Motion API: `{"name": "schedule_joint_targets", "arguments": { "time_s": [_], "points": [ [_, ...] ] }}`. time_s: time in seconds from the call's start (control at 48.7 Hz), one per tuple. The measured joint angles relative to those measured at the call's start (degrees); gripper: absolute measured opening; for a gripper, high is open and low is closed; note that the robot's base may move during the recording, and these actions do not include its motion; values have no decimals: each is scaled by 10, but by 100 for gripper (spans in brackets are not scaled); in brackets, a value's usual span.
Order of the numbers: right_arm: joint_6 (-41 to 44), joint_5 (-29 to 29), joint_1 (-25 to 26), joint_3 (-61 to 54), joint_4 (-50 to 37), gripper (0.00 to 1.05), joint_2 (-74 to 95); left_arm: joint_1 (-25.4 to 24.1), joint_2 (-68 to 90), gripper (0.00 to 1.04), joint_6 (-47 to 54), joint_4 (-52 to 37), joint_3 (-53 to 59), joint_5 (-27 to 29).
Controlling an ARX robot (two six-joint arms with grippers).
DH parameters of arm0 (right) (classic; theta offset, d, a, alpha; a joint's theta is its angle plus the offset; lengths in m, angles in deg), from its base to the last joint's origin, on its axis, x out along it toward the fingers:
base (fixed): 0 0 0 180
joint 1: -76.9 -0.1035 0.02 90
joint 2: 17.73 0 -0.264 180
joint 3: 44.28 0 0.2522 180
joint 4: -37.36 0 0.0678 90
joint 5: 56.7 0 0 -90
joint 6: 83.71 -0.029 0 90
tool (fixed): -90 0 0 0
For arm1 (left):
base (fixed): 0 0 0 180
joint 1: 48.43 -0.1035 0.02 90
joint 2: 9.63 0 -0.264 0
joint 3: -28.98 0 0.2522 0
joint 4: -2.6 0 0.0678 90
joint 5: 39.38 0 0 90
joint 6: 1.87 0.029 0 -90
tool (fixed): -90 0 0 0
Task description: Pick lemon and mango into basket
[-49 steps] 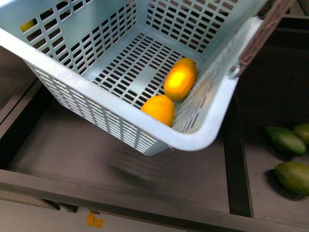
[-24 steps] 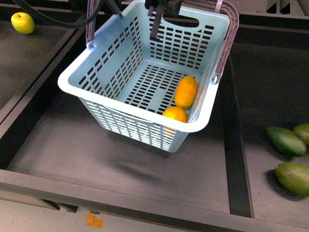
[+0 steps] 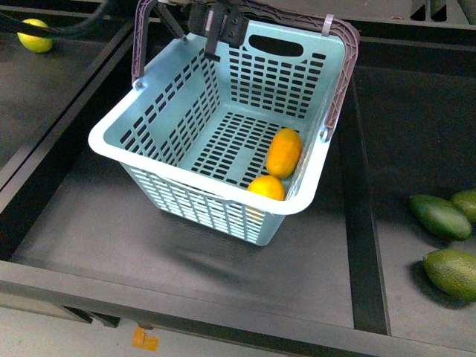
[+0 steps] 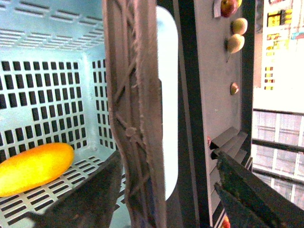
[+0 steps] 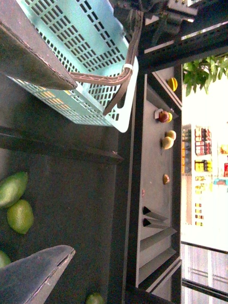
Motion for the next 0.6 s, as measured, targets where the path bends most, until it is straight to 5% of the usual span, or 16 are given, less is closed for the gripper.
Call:
{"name": "schedule_joint_targets", "arguments": {
  "time_s": [0.144,0.308,0.473,0.596],
  "points": [
    [0,0,0,0,0,96,0,2,-120,97,-4,80,85,86],
    [0,0,0,0,0,96,0,45,-207,97,-36,226,127,156],
    [0,-1,0,0,0,96,0,22,-325,67,436,-312,419,73],
    [0,-1,0,0,0,96,0,-37,-412,46,728,-507,574,42]
  ]
}}
